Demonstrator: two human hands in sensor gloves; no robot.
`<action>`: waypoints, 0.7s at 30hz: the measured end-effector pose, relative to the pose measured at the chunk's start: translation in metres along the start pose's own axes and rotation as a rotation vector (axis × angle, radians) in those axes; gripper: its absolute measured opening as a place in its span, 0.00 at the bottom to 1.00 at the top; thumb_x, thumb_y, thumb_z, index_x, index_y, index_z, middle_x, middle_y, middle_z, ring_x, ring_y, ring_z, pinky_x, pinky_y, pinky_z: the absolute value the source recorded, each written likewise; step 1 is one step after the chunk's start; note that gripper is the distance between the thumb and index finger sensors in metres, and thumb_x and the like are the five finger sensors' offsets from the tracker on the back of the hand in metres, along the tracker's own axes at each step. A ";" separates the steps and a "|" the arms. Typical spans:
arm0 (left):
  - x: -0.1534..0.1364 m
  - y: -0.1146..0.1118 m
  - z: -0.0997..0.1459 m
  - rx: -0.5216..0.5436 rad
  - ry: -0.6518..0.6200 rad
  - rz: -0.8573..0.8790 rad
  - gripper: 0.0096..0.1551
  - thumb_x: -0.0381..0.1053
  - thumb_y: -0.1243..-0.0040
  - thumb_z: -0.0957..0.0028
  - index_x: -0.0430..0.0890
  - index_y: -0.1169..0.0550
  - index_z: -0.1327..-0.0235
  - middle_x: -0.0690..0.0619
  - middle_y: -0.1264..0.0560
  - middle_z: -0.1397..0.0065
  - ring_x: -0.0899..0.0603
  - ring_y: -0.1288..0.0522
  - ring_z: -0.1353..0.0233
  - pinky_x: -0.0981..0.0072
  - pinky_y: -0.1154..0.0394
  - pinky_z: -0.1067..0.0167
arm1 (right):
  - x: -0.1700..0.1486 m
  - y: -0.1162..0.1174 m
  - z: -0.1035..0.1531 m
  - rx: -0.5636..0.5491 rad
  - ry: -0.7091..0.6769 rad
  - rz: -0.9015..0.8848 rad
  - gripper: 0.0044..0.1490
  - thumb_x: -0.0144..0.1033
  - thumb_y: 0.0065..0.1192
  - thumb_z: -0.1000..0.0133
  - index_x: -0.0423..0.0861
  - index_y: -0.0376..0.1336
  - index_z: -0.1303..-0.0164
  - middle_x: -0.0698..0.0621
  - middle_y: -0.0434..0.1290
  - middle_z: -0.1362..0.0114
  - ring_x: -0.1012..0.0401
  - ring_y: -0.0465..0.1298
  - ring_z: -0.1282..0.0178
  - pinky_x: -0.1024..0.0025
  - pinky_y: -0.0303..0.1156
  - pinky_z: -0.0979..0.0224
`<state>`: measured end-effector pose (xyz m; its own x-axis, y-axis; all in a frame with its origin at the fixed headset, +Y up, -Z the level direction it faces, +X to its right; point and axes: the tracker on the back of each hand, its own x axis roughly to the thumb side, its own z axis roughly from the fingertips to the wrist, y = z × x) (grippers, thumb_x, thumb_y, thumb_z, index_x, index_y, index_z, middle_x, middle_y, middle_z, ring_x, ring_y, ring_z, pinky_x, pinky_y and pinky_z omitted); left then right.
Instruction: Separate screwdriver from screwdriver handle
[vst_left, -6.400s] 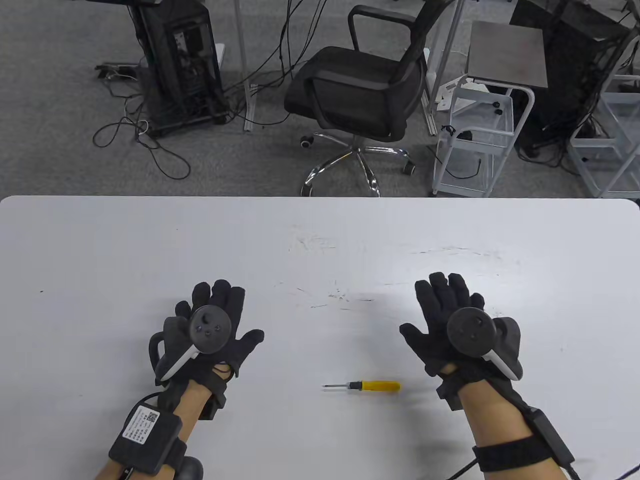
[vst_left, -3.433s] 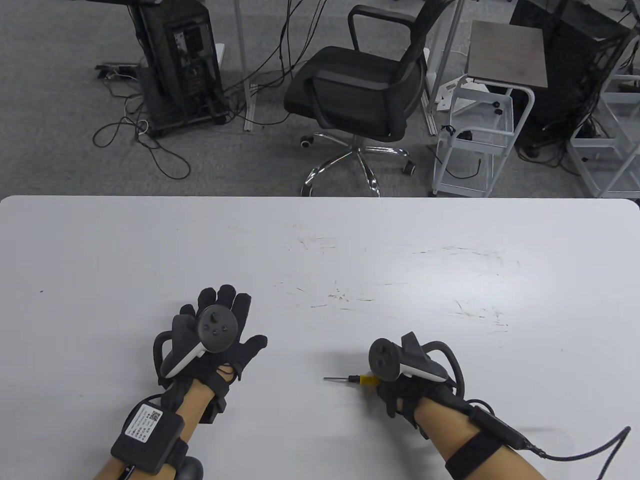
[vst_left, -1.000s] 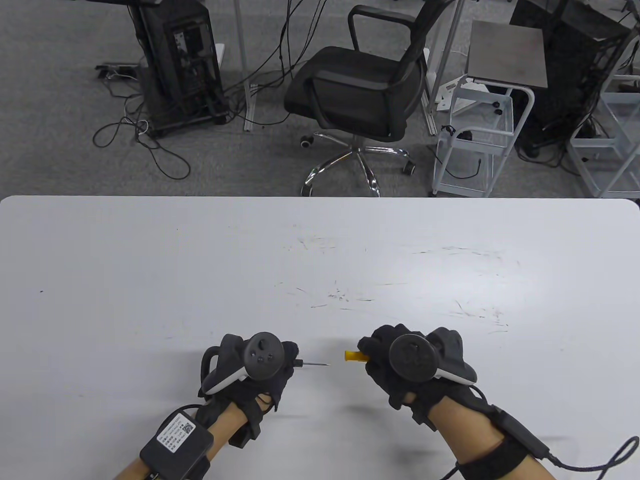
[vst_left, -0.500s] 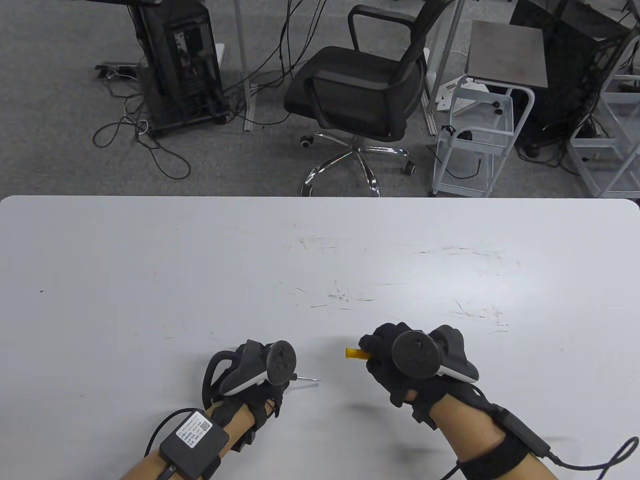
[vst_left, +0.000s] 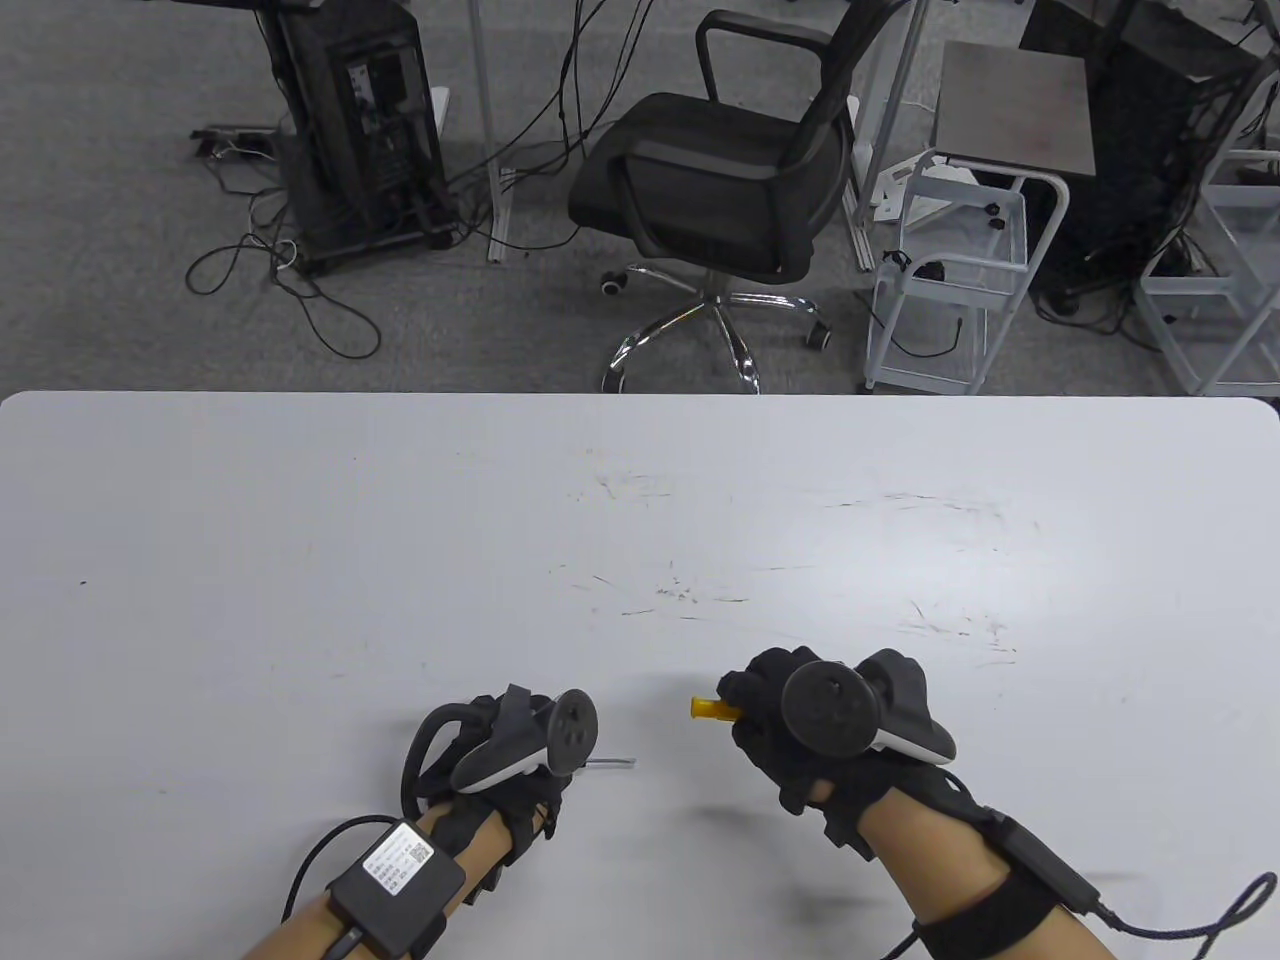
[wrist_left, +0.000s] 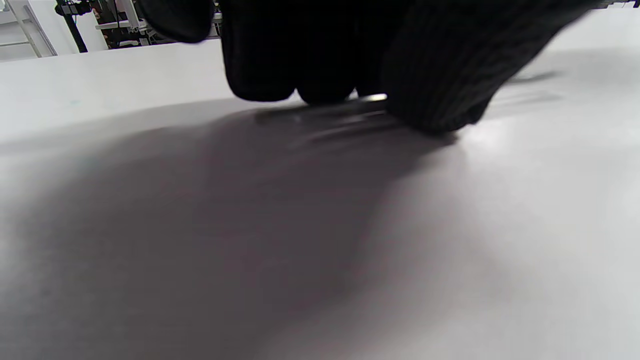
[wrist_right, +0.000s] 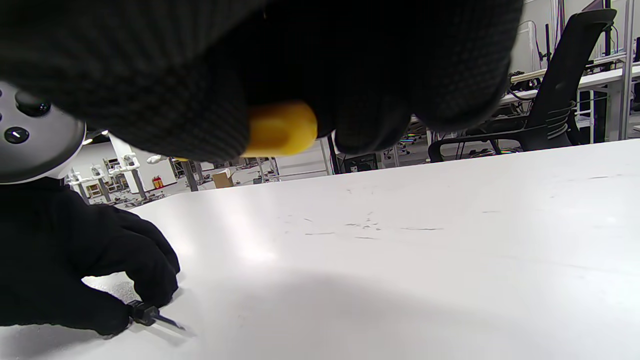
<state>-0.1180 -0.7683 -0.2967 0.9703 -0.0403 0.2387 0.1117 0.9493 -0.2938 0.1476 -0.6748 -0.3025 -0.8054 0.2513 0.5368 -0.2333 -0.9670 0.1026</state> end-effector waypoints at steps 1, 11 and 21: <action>0.000 0.000 0.000 0.001 0.000 -0.001 0.31 0.56 0.29 0.53 0.56 0.25 0.35 0.54 0.32 0.25 0.38 0.29 0.27 0.39 0.39 0.25 | 0.000 0.000 0.000 0.000 -0.001 0.001 0.30 0.44 0.75 0.42 0.45 0.69 0.32 0.48 0.69 0.30 0.44 0.76 0.40 0.48 0.75 0.37; 0.001 0.001 0.001 0.003 0.001 0.000 0.31 0.56 0.29 0.53 0.56 0.25 0.35 0.54 0.32 0.25 0.38 0.29 0.27 0.39 0.39 0.25 | 0.001 0.001 0.000 0.008 0.001 0.004 0.30 0.44 0.75 0.42 0.45 0.69 0.32 0.48 0.69 0.30 0.44 0.76 0.40 0.48 0.75 0.37; -0.017 0.037 0.018 0.071 0.018 0.130 0.40 0.64 0.32 0.54 0.57 0.31 0.28 0.54 0.38 0.19 0.37 0.34 0.22 0.37 0.43 0.23 | 0.000 0.010 -0.003 0.053 0.016 0.008 0.30 0.44 0.75 0.42 0.45 0.68 0.31 0.48 0.69 0.30 0.44 0.76 0.40 0.48 0.74 0.37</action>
<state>-0.1336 -0.7268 -0.2954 0.9793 0.0794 0.1861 -0.0300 0.9665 -0.2547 0.1434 -0.6847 -0.3038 -0.8160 0.2435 0.5242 -0.1977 -0.9698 0.1427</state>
